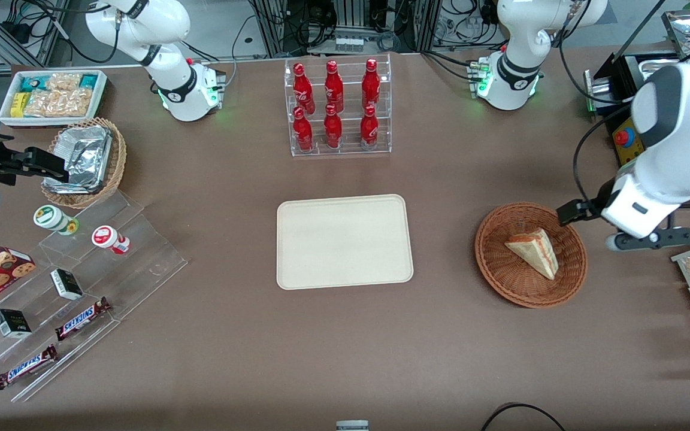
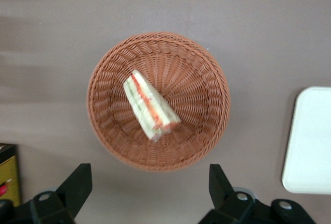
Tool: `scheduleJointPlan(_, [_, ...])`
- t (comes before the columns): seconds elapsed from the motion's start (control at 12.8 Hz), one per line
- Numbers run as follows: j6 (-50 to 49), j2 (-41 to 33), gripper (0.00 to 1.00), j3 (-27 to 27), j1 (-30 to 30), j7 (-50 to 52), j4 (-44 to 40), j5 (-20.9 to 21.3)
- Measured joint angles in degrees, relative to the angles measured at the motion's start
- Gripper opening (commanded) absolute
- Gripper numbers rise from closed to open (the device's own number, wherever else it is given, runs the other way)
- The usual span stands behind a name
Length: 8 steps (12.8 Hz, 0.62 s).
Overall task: Place sandwich from basket to tray
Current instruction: 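Move the left gripper over the wicker basket above the sandwich, then lower the left gripper and close it on the wrapped sandwich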
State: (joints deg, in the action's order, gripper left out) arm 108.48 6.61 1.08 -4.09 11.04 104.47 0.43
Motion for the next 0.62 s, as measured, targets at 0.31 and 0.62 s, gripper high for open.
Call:
scheduleJointPlan(0.31, [11.9,0.0,1.0,0.0,-0.1,6.9,10.8,0.0])
scheduleJointPlan(0.62, [20.4,-0.1,1.0,0.0,-0.1,17.8,18.2,0.0])
